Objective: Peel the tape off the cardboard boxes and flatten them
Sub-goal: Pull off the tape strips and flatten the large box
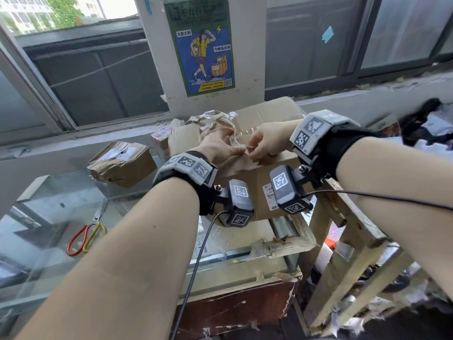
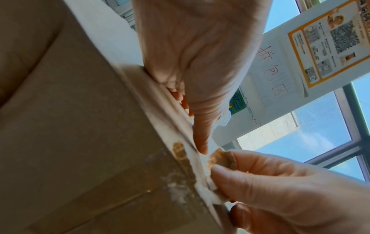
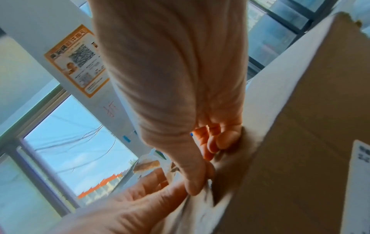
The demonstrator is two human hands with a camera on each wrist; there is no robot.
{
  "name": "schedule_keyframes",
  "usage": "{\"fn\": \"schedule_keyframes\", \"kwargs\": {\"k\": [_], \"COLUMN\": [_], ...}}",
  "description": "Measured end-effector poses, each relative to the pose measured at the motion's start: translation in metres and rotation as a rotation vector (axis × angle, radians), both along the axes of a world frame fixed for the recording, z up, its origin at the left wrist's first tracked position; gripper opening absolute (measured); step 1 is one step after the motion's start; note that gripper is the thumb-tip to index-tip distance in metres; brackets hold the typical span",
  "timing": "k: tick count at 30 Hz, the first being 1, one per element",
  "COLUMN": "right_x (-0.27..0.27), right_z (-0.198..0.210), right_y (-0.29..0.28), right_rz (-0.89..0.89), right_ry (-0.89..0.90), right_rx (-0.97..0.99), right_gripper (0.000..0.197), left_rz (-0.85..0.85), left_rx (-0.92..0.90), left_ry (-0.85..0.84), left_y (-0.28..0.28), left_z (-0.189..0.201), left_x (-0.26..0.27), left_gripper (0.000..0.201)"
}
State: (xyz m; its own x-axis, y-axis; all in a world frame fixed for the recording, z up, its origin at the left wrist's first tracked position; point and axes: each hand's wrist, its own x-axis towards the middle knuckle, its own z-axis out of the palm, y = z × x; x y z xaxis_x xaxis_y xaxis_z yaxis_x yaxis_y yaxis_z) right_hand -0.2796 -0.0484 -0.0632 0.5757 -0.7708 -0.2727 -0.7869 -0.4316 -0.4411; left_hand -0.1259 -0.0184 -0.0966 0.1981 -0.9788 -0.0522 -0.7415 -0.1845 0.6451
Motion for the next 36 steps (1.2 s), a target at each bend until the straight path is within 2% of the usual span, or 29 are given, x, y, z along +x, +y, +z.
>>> {"fn": "schedule_keyframes", "kwargs": {"k": [5,9,13,17,20,23,24,26,29,33,35,36], "right_x": [-0.005,-0.009,-0.006,-0.001,0.0,0.0,0.001,0.005,0.01,0.011,0.01,0.01], "right_z": [0.006,0.013,0.009,0.004,0.002,0.004,0.004,0.002,0.0,0.001,0.0,0.001], "right_y": [-0.004,-0.011,-0.007,-0.002,-0.003,-0.004,-0.001,0.001,0.002,0.002,0.003,0.004], "right_rz": [-0.082,-0.199,-0.273,-0.295,-0.323,-0.211,-0.162,-0.101,-0.11,-0.146,-0.152,-0.135], "right_ry": [-0.229,-0.42,-0.579,-0.629,-0.587,-0.406,-0.323,-0.214,-0.218,-0.293,-0.314,-0.298], "right_rx": [0.25,0.483,0.576,0.443,0.312,0.179,0.116,-0.037,-0.153,-0.11,-0.113,-0.125], "right_gripper": [0.014,0.02,0.021,0.016,0.018,0.049,0.052,0.035,0.011,0.013,0.004,0.009], "left_rz": [-0.013,-0.004,0.023,0.096,0.147,0.138,0.127,0.105,0.064,0.073,0.05,0.04], "left_rx": [-0.018,-0.019,0.007,0.013,-0.01,0.008,0.015,0.032,0.053,0.054,0.084,0.091], "left_ry": [0.013,0.119,0.162,0.188,0.193,0.192,0.188,0.197,0.229,0.286,0.307,0.324], "left_y": [0.003,0.007,0.008,0.002,-0.004,-0.007,-0.007,-0.008,-0.002,0.003,0.006,0.007], "left_z": [0.001,0.0,0.0,0.002,0.003,0.007,0.008,0.01,0.015,0.017,0.016,0.016], "left_x": [-0.002,-0.001,0.0,-0.003,-0.003,-0.003,-0.003,-0.002,0.0,0.004,0.005,0.006], "left_gripper": [0.07,0.066,0.059,0.049,0.04,0.04,0.039,0.039,0.037,0.047,0.065,0.077]}}
